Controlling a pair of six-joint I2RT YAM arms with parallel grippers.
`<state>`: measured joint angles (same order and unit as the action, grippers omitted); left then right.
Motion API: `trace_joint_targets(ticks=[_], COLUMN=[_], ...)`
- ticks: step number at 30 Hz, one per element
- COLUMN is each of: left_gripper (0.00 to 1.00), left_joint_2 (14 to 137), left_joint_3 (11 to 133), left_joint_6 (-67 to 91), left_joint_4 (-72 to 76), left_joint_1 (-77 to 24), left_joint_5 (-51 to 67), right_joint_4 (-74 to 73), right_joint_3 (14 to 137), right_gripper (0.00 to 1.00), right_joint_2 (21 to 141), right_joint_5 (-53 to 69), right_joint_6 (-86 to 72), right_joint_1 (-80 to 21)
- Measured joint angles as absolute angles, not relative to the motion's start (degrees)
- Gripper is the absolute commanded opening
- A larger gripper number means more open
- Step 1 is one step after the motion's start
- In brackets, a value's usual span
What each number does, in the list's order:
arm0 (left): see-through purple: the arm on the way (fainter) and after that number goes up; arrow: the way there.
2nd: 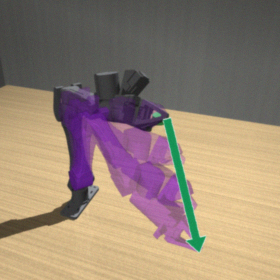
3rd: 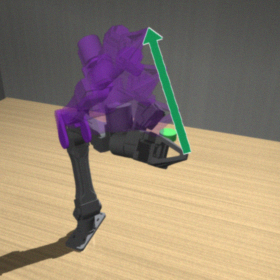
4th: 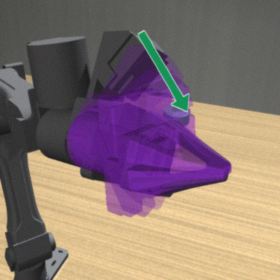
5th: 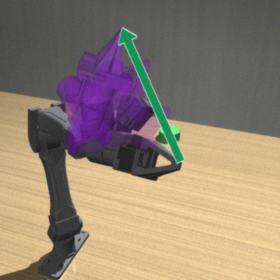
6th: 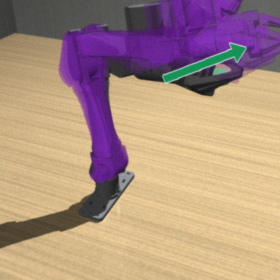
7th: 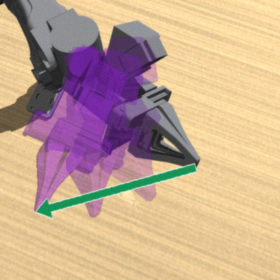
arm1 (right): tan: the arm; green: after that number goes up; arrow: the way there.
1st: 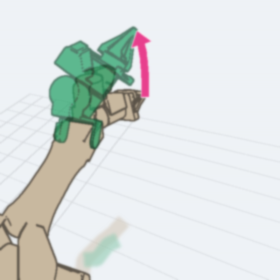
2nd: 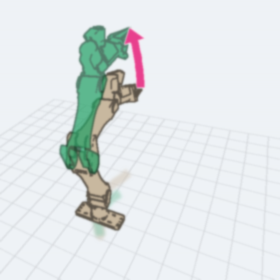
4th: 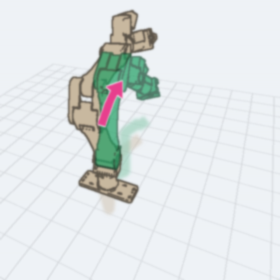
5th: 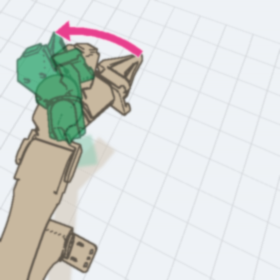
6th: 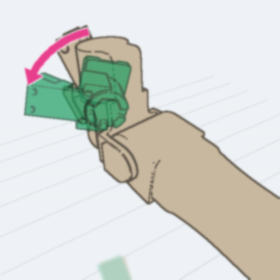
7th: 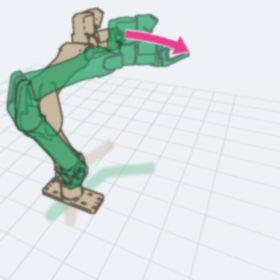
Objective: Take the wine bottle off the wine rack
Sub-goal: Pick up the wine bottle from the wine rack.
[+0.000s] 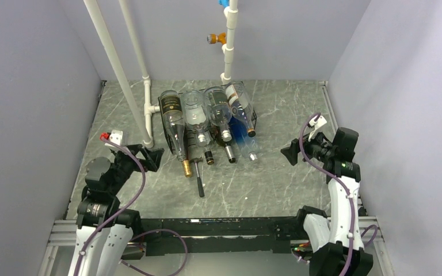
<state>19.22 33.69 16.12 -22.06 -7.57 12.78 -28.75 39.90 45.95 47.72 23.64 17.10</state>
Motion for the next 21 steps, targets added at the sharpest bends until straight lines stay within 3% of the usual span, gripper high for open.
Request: trace_joint_targets(ticks=[7, 15, 19, 21], left_gripper=[0.99, 0.99, 0.99, 0.99], left_joint_2=[19.5, 23.7, 29.3, 34.5], left_joint_3=[35.8, 39.8, 43.0, 47.1], left_joint_6=[24.8, 27.1, 27.0, 26.7], left_joint_4=[-25.9, -32.1, -35.0, -37.6], left_joint_1=[-7.6, -8.3, -14.6, -22.7], left_joint_5=[17.6, 15.4, 8.9, 2.2], right_joint_4=[-30.0, -30.4, -30.3, -30.3], right_joint_3=[43.4, 47.4, 47.2, 47.1], right_gripper=[1.00, 1.00, 1.00, 1.00], right_joint_2=[50.8, 54.7, 53.6, 53.2], right_joint_5=[48.7, 50.0, 50.1, 50.0], right_joint_6=[21.3, 18.5, 17.9, 17.8], right_joint_1=[16.4, 16.4, 16.4, 16.4])
